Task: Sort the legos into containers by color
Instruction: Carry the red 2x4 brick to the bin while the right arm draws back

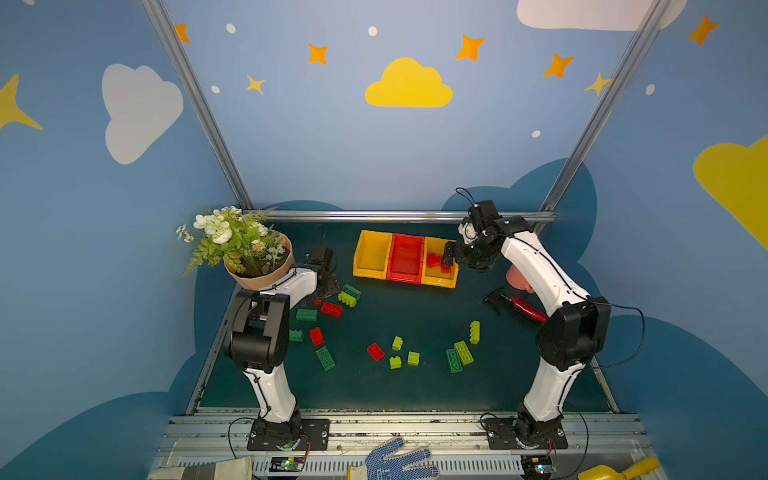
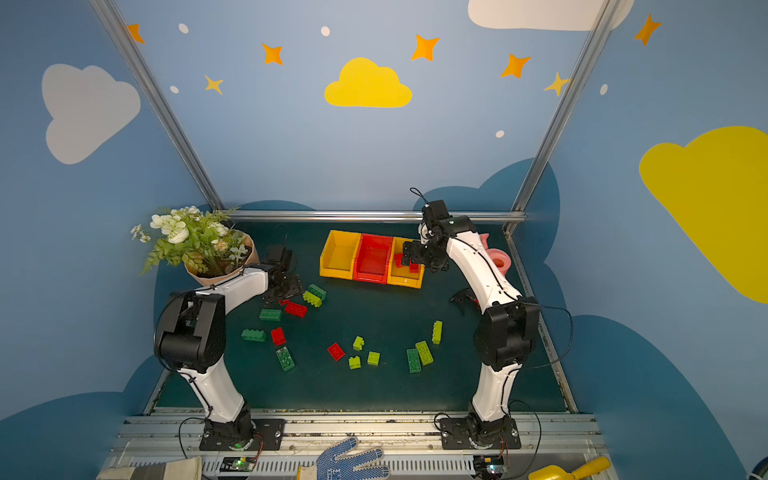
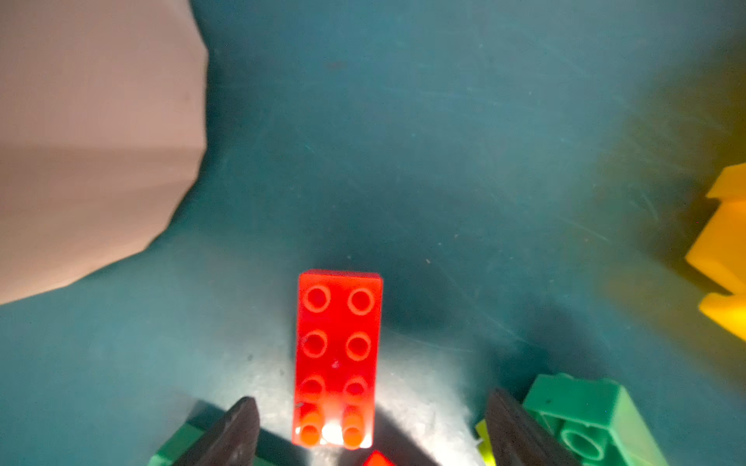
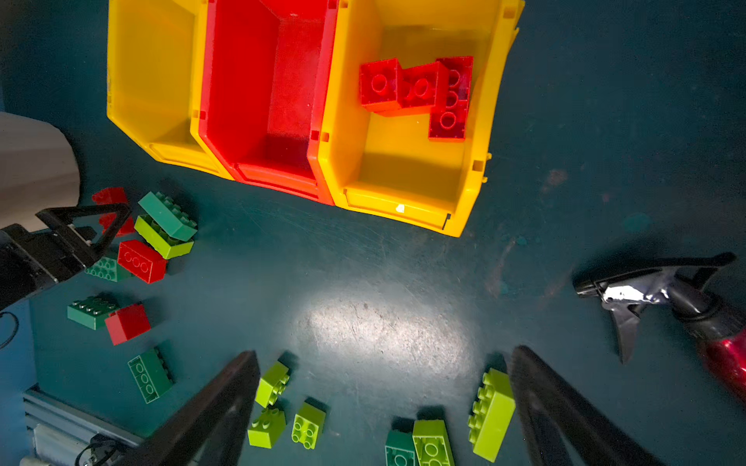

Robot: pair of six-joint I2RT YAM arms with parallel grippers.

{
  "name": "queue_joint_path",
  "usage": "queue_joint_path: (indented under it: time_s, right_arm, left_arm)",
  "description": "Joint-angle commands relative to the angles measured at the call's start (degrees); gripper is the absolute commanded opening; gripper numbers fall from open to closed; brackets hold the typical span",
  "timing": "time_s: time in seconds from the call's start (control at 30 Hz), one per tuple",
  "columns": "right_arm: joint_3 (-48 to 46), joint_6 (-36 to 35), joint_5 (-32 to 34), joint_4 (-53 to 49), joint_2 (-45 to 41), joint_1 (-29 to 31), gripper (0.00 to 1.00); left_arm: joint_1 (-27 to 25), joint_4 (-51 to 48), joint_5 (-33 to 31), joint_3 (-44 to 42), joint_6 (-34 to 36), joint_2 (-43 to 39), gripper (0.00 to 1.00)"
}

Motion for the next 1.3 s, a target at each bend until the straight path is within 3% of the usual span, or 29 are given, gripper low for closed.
queue_joint_path:
  time_s: [0.0, 0.43, 0.73, 1.0, 1.27]
  right_arm:
    - [-2.16, 0.76, 1.77, 0.23, -2.9, 0.14, 0.94]
    - [-10.84, 1.97, 4.4, 0.87, -10.8, -0.23, 0.94]
    - [-15.98, 2.05, 5.68, -0.16, -17.61, -1.36, 0.94]
    - [-21.23, 3.74, 8.36, -1.1, -24.65, -2.27, 0.94]
    - [-25.18, 4.65, 8.72, -1.29, -29.93, -3.41, 0.94]
  left_arm:
    - [0.2, -2.79, 1.5, 1.95, 0.81, 2.36, 0.84]
    - [0.16, -5.42, 3.09, 5.51, 0.73, 6.53, 0.54]
    - [-0.14, -8.33, 2.77, 8.69, 1.54, 8.6, 0.22]
    - [-1.96, -12.0, 1.24, 13.82, 3.28, 8.69, 0.21]
    - [-8.71, -18.83, -0.4, 27.49, 5.16, 11.06, 0.21]
